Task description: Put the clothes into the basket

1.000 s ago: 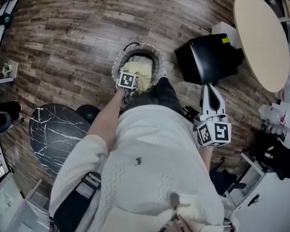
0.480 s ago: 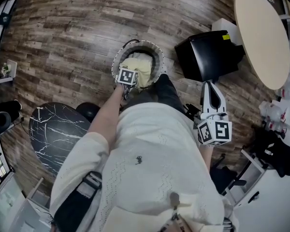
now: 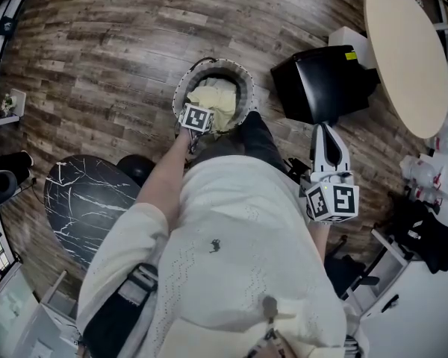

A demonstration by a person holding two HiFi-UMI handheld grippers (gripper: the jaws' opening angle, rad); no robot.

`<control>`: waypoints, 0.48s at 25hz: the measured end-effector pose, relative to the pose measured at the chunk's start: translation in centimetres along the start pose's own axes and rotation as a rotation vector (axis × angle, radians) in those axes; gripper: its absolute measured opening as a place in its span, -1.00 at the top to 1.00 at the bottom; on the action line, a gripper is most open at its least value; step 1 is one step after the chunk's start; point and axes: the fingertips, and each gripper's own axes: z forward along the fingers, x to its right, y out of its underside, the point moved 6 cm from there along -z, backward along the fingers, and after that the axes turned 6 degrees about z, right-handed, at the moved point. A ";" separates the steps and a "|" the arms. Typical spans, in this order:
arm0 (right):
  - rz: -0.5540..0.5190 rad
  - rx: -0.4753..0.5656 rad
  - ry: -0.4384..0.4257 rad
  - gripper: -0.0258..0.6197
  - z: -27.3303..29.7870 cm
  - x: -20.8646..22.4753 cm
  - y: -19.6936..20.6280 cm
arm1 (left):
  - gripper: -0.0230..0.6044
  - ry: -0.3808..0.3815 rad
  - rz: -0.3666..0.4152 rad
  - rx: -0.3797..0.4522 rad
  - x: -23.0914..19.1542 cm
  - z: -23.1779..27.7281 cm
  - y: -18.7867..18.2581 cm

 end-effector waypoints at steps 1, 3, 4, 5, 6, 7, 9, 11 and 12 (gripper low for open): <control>0.001 -0.001 0.001 0.89 0.0 -0.1 0.0 | 0.42 -0.002 -0.002 -0.002 -0.1 0.0 0.2; 0.003 -0.002 0.000 0.89 0.1 -0.1 0.1 | 0.42 -0.005 -0.024 0.005 -0.2 -0.1 0.5; 0.004 -0.002 -0.001 0.89 0.1 -0.1 0.2 | 0.42 -0.004 -0.038 0.015 -0.3 -0.2 0.5; 0.004 -0.002 -0.002 0.89 0.1 -0.1 0.2 | 0.45 -0.003 -0.049 0.024 -0.3 -0.2 0.4; 0.004 -0.002 -0.003 0.89 0.1 -0.1 0.2 | 0.45 0.000 -0.052 0.031 -0.3 -0.3 0.4; 0.004 -0.002 -0.005 0.89 0.1 -0.1 0.3 | 0.45 0.002 -0.049 0.034 -0.2 -0.3 0.3; 0.003 0.000 -0.009 0.89 0.2 -0.3 0.3 | 0.46 0.002 -0.033 0.034 -0.3 -0.4 0.3; 0.001 0.002 -0.013 0.89 0.1 -0.7 0.4 | 0.50 -0.005 -0.021 0.037 -0.3 -0.6 0.5; -0.001 0.002 -0.015 0.89 0.0 -0.8 0.4 | 0.54 -0.012 -0.016 0.042 -0.2 -0.8 0.6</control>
